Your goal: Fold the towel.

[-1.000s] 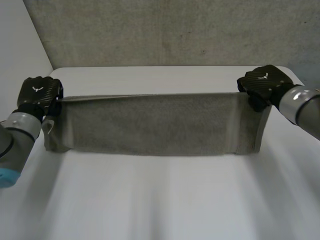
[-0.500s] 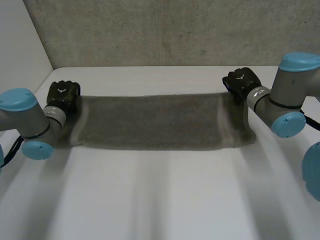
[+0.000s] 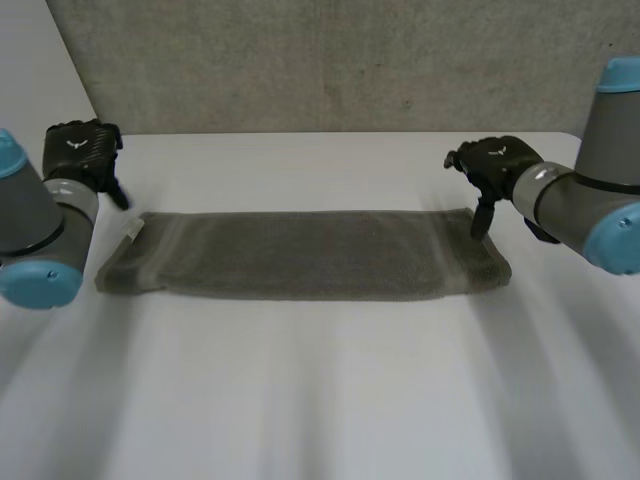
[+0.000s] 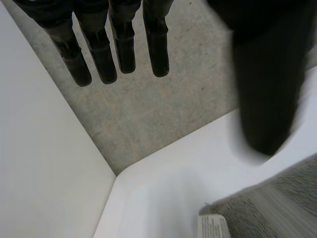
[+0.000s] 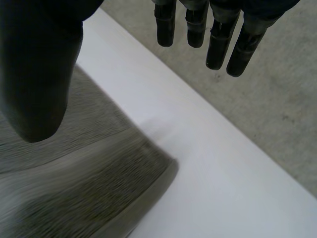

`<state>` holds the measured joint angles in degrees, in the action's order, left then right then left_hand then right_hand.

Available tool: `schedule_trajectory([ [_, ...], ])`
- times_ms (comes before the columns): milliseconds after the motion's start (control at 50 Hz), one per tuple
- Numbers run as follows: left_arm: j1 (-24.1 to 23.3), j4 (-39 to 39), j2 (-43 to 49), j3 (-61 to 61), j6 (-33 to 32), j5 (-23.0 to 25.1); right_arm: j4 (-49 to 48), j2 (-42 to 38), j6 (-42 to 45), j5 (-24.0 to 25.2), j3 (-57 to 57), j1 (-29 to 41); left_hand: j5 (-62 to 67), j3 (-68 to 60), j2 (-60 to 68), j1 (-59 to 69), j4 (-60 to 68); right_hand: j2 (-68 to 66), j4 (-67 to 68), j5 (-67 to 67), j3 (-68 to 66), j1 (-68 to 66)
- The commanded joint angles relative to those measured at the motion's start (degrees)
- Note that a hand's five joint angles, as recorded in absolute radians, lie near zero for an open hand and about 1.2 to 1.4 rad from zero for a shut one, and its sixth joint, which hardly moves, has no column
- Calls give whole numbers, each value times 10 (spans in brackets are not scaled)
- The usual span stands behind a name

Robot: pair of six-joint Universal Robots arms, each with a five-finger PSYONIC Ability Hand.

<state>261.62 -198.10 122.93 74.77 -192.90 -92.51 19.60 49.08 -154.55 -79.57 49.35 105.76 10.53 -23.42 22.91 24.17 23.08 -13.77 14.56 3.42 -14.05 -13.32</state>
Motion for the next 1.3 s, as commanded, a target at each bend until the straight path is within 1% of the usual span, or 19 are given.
schedule_trajectory([
  [20,-1,-30,-83,134,7,4,-27,68,2,4,144,-14,-1,29,-24,-37,-26,38,-46,-34,41,33],
  [120,-1,-99,-95,213,35,6,-66,64,17,2,214,-28,51,-23,28,15,26,38,-46,-34,41,33],
  [200,-1,-134,-86,225,33,6,-104,55,29,4,240,-35,63,-34,40,27,38,37,-45,-33,40,32],
  [240,-1,-161,-70,226,31,5,-147,46,36,5,257,-40,63,-34,40,27,38,-12,4,15,-9,-16],
  [300,-1,-168,-52,222,31,6,-165,41,39,6,261,-41,63,-34,40,27,38,-47,39,51,-44,-52],
  [340,1,-172,-20,210,31,7,-187,23,39,7,263,-42,63,-34,40,27,38,-103,95,106,-100,-107],
  [520,0,-174,50,176,23,7,-194,-3,41,5,254,-42,62,-33,38,25,36,-123,115,126,-120,-127],
  [660,0,-176,93,144,-33,6,-196,-4,41,6,261,-42,53,-24,29,17,28,-188,181,192,-186,-193],
  [760,1,-173,111,132,-51,6,-208,-7,41,6,266,-42,52,-23,28,15,26,-227,219,231,-224,-232],
  [800,2,-172,112,129,-55,5,-212,-11,41,6,267,-43,50,-21,26,14,24,-244,236,248,-241,-249],
  [840,1,-173,112,132,-56,5,-214,-14,41,6,266,-43,50,-21,26,14,24,-321,313,325,-318,-326],
  [860,1,-173,112,132,-56,5,-214,-14,41,6,266,-43,50,-21,26,14,24,-321,314,325,-319,-326],
  [900,1,-172,109,134,-56,3,-215,-15,41,5,264,-43,50,-21,26,14,24,-412,404,415,-409,-416],
  [920,1,-172,109,134,-56,3,-215,-15,41,5,264,-43,50,-21,26,14,24,-412,404,416,-409,-417],
  [960,1,-172,106,137,-55,3,-217,-15,41,6,264,-43,48,-19,24,12,23,-468,460,471,-465,-472],
  [1000,1,-170,95,142,-51,1,-218,-16,41,5,261,-43,47,-18,23,10,21,-637,629,640,-634,-641],
  [1040,1,-170,86,146,-49,1,-218,-15,41,4,261,-46,45,-16,21,9,19,-662,654,666,-659,-667],
  [1180,1,-173,42,179,-47,2,-208,2,44,5,268,-73,26,3,3,-10,1,-662,654,666,-659,-667],
  [1300,1,-174,0,213,-46,2,-190,41,101,6,283,-126,6,23,-18,-30,-19,-662,654,666,-659,-667],
])
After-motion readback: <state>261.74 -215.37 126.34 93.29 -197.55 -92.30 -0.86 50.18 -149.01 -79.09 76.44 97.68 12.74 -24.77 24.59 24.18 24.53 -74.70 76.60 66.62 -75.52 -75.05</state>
